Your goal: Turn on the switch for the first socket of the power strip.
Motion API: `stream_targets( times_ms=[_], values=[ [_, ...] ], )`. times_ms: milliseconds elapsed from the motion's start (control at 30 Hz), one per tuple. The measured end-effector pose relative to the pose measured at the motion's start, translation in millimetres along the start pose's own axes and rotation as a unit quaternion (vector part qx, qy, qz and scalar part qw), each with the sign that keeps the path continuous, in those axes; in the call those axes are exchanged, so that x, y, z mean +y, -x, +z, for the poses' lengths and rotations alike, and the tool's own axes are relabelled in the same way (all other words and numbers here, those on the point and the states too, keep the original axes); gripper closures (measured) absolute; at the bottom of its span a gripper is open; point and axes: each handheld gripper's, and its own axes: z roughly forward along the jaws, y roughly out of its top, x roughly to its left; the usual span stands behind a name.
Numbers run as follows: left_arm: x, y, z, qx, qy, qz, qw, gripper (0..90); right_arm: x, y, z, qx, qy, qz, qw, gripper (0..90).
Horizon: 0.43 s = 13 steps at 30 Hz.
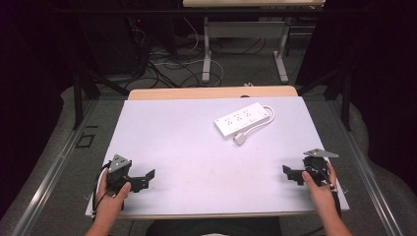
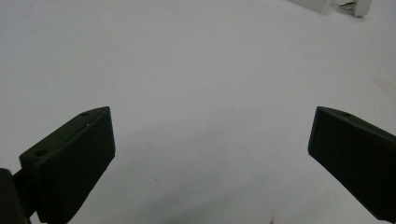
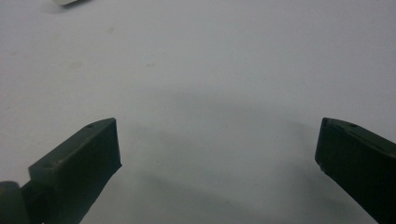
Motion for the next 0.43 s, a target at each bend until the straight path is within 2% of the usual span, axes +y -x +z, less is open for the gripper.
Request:
stream_targets(
  times_ms=[433],
  values=[
    [0.1,-0.1,0.5,0.000,-0.002,0.002,1.0000,0.5,-2.0,4.3,1.2,-0.001,-0.005,0.019,0.9998,0.0]
  ],
)
